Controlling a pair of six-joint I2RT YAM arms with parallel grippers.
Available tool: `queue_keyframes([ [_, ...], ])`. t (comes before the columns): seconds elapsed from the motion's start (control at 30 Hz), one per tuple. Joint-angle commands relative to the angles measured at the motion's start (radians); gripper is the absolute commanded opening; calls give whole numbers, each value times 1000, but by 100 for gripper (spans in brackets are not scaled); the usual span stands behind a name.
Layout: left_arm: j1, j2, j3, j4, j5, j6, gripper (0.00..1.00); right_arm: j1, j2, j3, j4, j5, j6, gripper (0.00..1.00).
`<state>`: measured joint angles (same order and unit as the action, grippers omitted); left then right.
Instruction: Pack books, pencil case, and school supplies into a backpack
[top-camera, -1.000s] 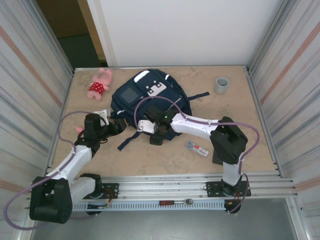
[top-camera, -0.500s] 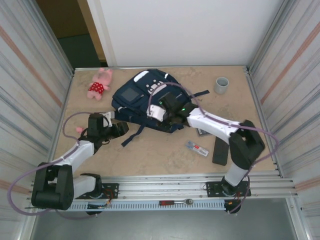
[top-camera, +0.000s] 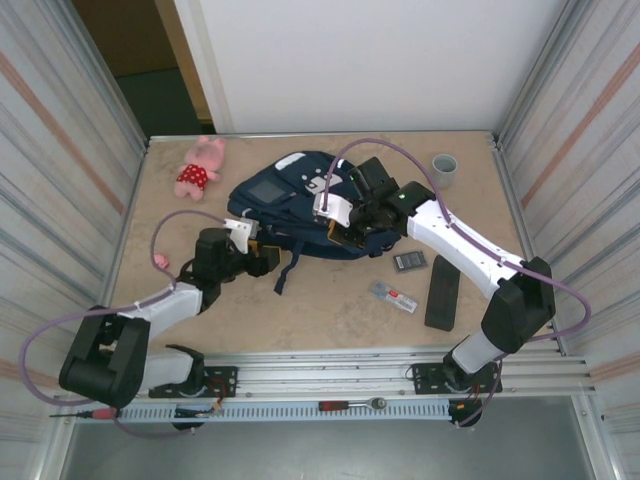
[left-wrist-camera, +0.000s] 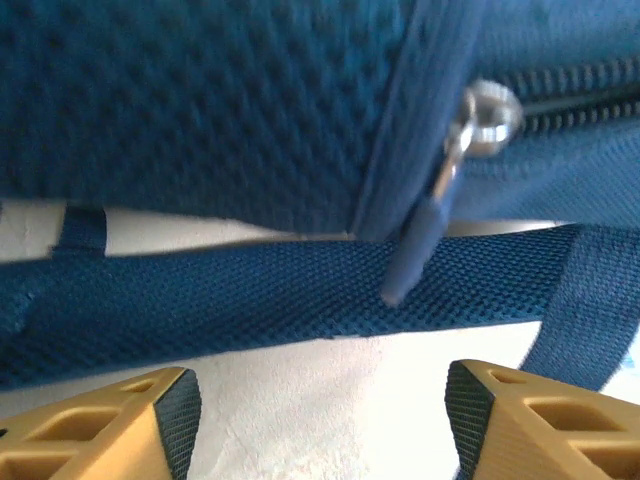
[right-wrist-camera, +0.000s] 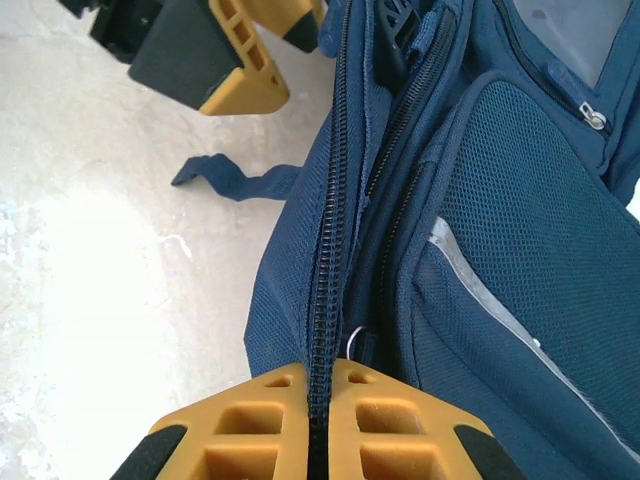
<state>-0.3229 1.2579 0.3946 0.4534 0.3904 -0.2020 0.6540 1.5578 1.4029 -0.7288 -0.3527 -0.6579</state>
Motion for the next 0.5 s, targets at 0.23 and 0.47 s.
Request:
queue_keyframes([
  [0.23, -4, 95, -1, 322, 109, 53, 52, 0, -23, 53, 12, -76, -14, 0],
  [0.47, -34, 76, 16, 317, 130, 59, 17, 0, -26, 29, 53, -31, 11, 0],
])
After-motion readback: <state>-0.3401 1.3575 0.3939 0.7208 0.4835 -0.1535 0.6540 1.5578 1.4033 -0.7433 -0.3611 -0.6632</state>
